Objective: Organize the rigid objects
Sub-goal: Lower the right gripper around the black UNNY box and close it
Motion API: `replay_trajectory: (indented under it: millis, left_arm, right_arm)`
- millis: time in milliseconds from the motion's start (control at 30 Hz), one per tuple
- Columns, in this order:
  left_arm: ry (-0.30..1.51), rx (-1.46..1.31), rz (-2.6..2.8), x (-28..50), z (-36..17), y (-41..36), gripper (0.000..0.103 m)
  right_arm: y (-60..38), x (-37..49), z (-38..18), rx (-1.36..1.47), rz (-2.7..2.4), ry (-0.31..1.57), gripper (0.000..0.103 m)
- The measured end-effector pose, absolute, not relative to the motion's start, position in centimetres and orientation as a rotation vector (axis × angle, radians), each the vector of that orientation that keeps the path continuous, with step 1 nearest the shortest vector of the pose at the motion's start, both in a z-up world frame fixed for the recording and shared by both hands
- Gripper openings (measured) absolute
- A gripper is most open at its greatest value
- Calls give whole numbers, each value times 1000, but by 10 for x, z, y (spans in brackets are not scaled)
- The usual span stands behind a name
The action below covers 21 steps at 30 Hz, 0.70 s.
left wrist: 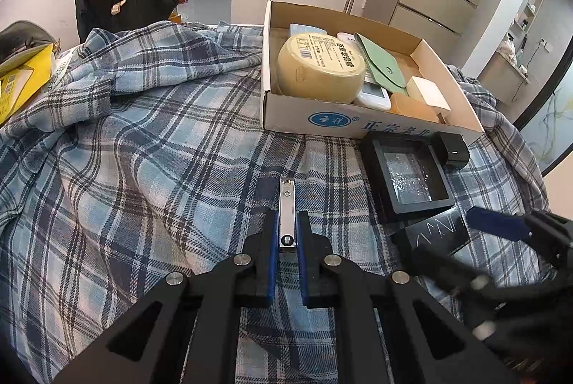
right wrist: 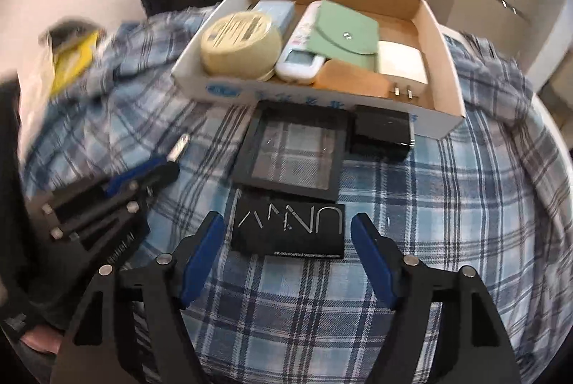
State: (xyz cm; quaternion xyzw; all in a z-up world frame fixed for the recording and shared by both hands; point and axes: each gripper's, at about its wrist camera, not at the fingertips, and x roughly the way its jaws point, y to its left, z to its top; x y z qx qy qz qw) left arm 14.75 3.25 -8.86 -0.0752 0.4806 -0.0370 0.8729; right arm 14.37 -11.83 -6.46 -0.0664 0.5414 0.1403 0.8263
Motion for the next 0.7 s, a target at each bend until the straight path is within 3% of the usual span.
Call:
replay_trajectory:
  millis: [700]
  left_arm:
    - [1003, -150, -74, 147, -89, 32, 10]
  right_arm:
    - [-134, 156, -77, -137, 228, 1181, 68]
